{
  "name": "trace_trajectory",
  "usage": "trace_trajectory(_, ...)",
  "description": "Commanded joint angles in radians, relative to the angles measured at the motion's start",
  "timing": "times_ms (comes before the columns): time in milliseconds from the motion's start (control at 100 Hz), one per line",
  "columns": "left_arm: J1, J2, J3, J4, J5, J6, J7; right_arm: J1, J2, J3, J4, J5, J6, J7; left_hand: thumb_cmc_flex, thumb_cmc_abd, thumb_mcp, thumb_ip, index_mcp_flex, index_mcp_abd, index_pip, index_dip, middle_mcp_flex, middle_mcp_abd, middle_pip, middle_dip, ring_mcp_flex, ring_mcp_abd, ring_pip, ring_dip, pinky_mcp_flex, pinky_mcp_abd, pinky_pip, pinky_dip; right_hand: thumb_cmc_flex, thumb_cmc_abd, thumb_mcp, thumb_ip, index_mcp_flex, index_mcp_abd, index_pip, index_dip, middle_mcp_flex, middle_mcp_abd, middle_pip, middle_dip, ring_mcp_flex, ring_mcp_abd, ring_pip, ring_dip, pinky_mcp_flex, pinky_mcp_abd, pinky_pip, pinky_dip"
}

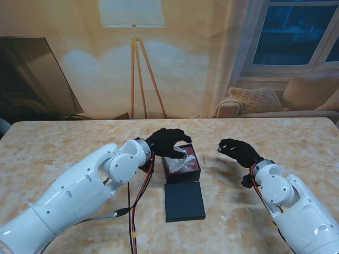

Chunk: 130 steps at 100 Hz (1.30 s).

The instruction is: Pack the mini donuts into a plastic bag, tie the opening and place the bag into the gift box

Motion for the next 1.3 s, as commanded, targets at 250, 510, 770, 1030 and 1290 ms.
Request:
trace_trajectory(250,-0.016,0.028,0.008,-0.029,0.03,-0.031,-0.092,-0.01,-0.005,-0.001,-0.003,-0.005,0.002,0.016,-0.166,-0.107,0.148,-0.011,-0.122,0.052,-0.12,-0.084,-0.09,0.034,-0.102,-0.087,-0.059,0.021,-0.116,-0.133,-0.031,0.019,-0.083,-0.074,0.027,0.015,-0.009,0.029,-0.02,-0.007,-0.007,0.007,0.001,0.011,-0.004,0.003,0.002,-0.002,-0.005,0.019,-0.011,0.003,0.01,-0.009)
trace_trajectory(510,-0.008,0.035,-0.01,-0.038,0.001,-0.064,-0.118,-0.008,-0.005,-0.002,-0.001,-0.007,0.002,0.017,-0.237,-0.162,0.225,-0.032,-0.142,0.028,-0.135,-0.127,-0.099,0.035,-0.145,-0.142,-0.085,0.026,-0.166,-0.232,-0.04,0.013,-0.149,-0.143,0.028,0.0,-0.006,0.031,-0.026,-0.001,-0.012,0.006,-0.001,0.011,-0.003,0.003,0.0,-0.002,-0.005,0.019,-0.012,0.001,0.009,-0.009)
trace_trajectory(770,0.051,0.037,-0.067,-0.083,0.026,-0.072,-0.083,-0.01,-0.004,0.001,0.0,-0.009,-0.005,0.018,-0.17,-0.127,0.236,-0.036,-0.058,-0.01,-0.06,-0.092,-0.055,0.016,-0.094,-0.111,-0.048,0.016,-0.12,-0.208,-0.018,0.006,-0.106,-0.135,0.025,-0.013,0.002,0.034,-0.028,-0.001,-0.013,0.007,-0.002,0.008,-0.002,0.003,0.001,-0.005,-0.007,0.018,-0.011,0.001,0.009,-0.009)
trace_trajectory(1030,0.169,0.042,-0.166,-0.172,0.096,-0.13,-0.009,-0.002,-0.005,-0.004,0.007,0.002,0.005,0.023,-0.082,-0.041,0.134,-0.02,0.106,-0.024,0.093,0.025,0.134,-0.03,0.069,0.008,0.129,0.008,0.05,-0.048,0.084,-0.003,0.103,-0.048,0.016,-0.014,0.016,0.033,-0.025,-0.003,-0.012,0.008,-0.002,0.009,-0.002,0.002,0.0,-0.004,-0.007,0.018,-0.013,-0.001,0.007,-0.009)
trace_trajectory(1290,0.252,0.053,-0.215,-0.223,0.049,-0.173,-0.035,-0.006,-0.005,-0.001,0.004,0.004,0.007,0.023,0.074,0.03,-0.078,-0.074,0.23,-0.075,0.461,0.2,0.378,-0.104,0.311,0.22,0.379,-0.009,0.302,0.214,0.253,-0.02,0.329,0.09,0.01,-0.011,0.028,0.031,-0.029,0.001,-0.015,0.007,-0.003,0.011,-0.004,0.001,-0.002,-0.001,-0.009,0.017,-0.013,0.002,0.006,-0.009)
